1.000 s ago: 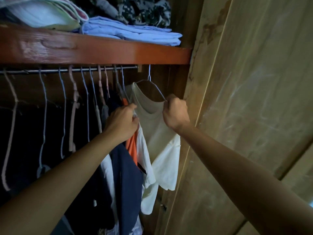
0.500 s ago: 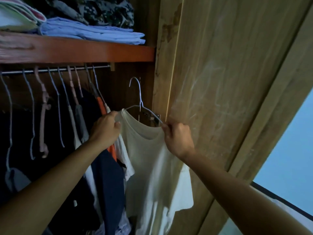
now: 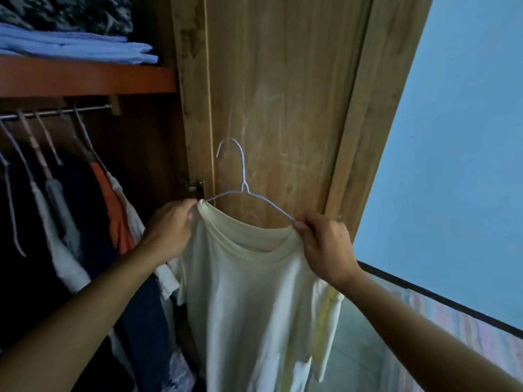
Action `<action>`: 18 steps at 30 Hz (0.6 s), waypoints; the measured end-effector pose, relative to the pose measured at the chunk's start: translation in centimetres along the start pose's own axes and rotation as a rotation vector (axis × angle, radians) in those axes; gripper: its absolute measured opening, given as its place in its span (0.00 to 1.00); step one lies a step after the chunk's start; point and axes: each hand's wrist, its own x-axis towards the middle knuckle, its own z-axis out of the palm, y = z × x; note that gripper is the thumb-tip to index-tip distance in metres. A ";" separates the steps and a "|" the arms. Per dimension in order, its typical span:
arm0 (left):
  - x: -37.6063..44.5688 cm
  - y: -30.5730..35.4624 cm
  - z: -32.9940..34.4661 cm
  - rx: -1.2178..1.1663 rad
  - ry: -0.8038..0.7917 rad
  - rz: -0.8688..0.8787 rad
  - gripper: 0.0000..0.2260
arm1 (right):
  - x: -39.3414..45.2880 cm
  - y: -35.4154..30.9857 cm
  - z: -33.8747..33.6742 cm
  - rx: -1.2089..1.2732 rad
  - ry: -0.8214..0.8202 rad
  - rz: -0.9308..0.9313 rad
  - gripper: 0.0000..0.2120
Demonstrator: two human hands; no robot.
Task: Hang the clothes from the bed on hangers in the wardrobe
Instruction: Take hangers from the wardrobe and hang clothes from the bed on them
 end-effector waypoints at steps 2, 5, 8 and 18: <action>0.1 1.2 0.8 -0.023 -0.032 0.053 0.16 | -1.3 0.9 -1.6 -0.015 0.016 0.016 0.09; 0.1 3.6 2.2 -0.117 -0.061 0.134 0.13 | -2.7 2.3 -4.0 -0.005 0.016 0.041 0.08; 0.2 6.3 3.6 -0.282 -0.080 0.215 0.06 | -3.7 4.1 -6.5 -0.013 0.011 0.099 0.09; 0.6 12.0 7.5 -0.729 -0.238 0.191 0.02 | -6.3 8.0 -13.8 -0.104 0.051 0.179 0.07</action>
